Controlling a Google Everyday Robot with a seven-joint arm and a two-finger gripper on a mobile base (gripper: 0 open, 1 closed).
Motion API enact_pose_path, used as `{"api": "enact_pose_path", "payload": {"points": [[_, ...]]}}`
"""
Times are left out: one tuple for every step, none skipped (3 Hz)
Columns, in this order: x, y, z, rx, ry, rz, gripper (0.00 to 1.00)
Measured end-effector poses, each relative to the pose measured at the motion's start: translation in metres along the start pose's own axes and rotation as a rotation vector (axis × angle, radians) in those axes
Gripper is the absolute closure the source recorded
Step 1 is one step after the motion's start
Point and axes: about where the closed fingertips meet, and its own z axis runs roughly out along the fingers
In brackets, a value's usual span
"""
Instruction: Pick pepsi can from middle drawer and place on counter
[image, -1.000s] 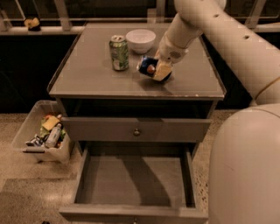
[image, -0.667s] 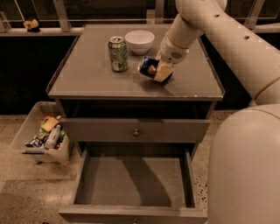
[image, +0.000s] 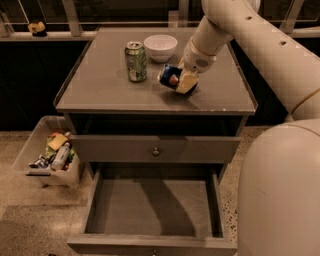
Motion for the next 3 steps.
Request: {"api": "enact_pose_path", "payload": {"points": [[0.0,0.0,0.0,0.0,0.0,0.0,0.4],[0.0,0.0,0.0001,0.0,0.0,0.0,0.17],[0.0,0.0,0.0002,0.0,0.0,0.0,0.0]]}}
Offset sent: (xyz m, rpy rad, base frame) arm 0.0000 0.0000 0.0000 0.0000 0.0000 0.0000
